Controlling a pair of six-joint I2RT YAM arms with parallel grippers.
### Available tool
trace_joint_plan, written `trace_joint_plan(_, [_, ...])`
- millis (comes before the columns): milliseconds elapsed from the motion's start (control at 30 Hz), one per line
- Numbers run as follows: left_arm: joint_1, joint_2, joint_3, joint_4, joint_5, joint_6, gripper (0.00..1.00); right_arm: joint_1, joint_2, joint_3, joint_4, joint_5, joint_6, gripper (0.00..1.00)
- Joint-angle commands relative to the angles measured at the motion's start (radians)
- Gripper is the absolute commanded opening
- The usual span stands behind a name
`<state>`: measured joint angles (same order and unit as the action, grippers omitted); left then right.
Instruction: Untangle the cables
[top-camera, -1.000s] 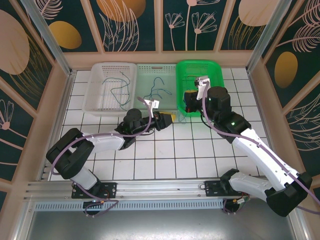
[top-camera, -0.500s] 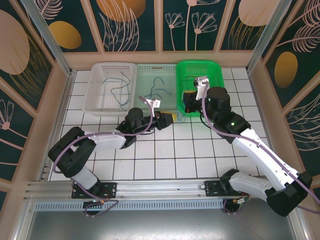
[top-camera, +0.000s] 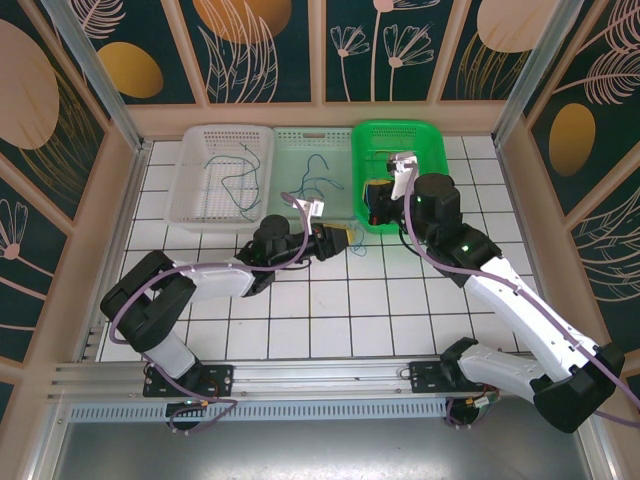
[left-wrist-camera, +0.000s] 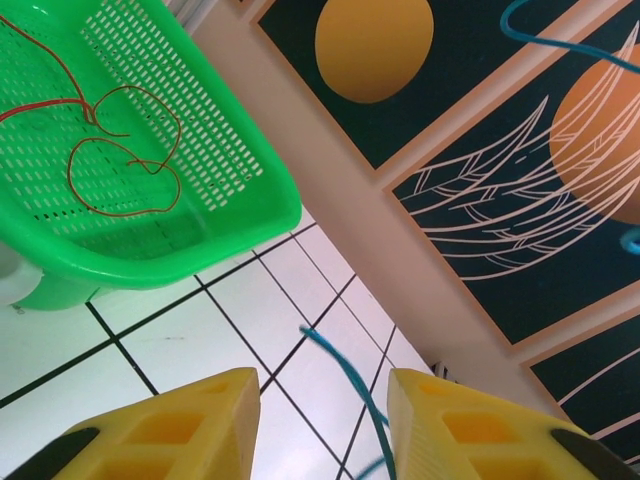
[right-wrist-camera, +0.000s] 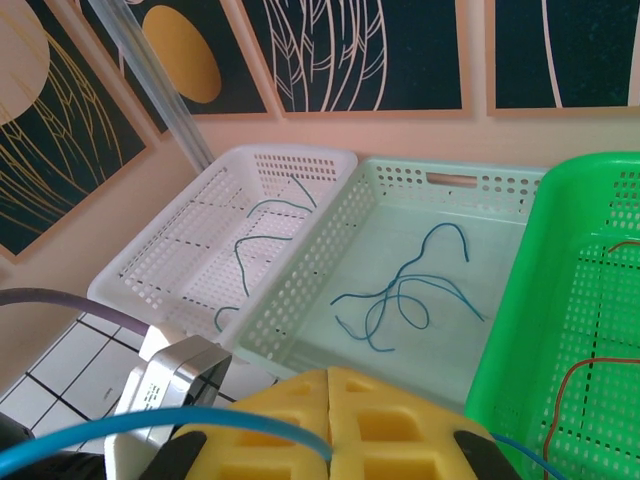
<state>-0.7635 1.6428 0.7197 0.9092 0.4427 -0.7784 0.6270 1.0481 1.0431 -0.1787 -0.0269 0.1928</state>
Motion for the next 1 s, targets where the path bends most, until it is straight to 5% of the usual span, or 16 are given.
trace_joint_plan(0, [-0.007,0.016,0.036,-0.001,0.023,0.026,0.36,0.011,-0.003,0.029,0.042,-0.014,0.018,0.0])
trace_joint_plan(400, [-0.016,0.065,0.103,-0.042,0.047,0.039,0.26,0.02,0.001,0.018,0.056,-0.036,0.032,0.0])
trace_joint_plan(633, [-0.017,0.065,0.105,-0.07,0.006,0.052,0.07,0.022,-0.001,0.018,0.046,-0.051,0.031,0.0])
trace_joint_plan(967, [-0.017,-0.06,-0.026,-0.06,-0.372,0.002,0.0,0.022,-0.071,-0.08,-0.084,0.065,0.025,0.0])
